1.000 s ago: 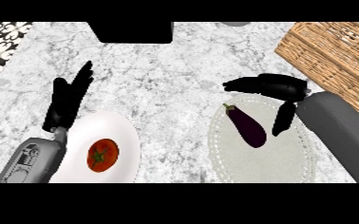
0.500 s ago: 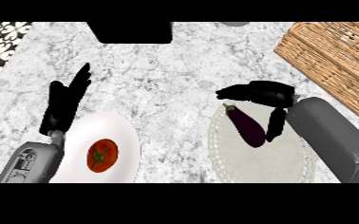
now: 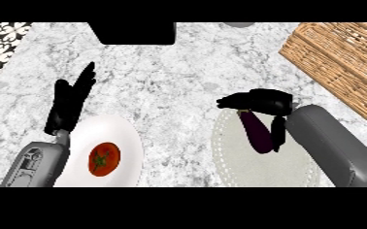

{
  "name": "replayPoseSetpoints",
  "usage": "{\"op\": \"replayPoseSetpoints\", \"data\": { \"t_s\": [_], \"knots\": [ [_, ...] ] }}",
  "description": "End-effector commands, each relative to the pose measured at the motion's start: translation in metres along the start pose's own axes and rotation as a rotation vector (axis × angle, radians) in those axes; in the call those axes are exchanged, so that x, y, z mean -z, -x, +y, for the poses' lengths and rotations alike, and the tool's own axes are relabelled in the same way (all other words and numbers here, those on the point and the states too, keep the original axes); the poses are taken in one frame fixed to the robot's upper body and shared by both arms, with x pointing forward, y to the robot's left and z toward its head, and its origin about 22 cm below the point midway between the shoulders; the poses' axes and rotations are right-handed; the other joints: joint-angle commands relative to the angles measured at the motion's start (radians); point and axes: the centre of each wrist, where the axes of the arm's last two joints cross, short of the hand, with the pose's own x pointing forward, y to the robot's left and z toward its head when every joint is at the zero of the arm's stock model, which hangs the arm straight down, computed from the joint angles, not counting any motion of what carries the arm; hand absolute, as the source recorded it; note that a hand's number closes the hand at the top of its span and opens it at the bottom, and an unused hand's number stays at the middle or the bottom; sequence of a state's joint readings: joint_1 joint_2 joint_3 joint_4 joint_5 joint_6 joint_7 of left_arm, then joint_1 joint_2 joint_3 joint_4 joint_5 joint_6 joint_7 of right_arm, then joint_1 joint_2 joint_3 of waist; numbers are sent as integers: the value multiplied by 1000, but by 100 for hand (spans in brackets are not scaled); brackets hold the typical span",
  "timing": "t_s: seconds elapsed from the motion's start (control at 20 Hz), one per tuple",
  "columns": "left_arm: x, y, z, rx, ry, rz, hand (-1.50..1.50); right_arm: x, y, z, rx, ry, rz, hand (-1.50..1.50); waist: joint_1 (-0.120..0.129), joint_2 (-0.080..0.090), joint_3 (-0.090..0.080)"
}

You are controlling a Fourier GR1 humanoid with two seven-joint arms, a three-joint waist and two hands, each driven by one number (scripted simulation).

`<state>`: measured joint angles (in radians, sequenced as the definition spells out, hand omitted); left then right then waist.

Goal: Pick the eggplant from the placemat and place it in the basket

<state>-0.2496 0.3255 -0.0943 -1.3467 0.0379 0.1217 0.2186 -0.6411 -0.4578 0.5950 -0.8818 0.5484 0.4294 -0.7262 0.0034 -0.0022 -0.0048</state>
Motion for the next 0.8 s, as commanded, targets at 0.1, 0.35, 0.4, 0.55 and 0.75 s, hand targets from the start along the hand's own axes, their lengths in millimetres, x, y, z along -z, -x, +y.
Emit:
{"op": "replayPoseSetpoints", "data": {
  "t_s": [0.1,0.35,0.4,0.55,0.75],
  "knots": [
    [-2,-14,-7,4,-6,-1,0,-1,11,7,40,-37,-57,-150,4,3,5],
    [-8,14,12,11,-5,7,0,-4,5,-9,-109,0,-121,150,5,4,5],
    [-5,13,17,4,9,10,0,26,-2,13,-120,15,-114,150,4,4,5],
    [8,-8,10,-6,-12,8,0,1,4,26,-191,41,-41,150,-6,2,5],
    [-8,15,14,6,-34,60,0,-28,1,22,-345,99,320,150,-49,-21,2]
  ]
}}
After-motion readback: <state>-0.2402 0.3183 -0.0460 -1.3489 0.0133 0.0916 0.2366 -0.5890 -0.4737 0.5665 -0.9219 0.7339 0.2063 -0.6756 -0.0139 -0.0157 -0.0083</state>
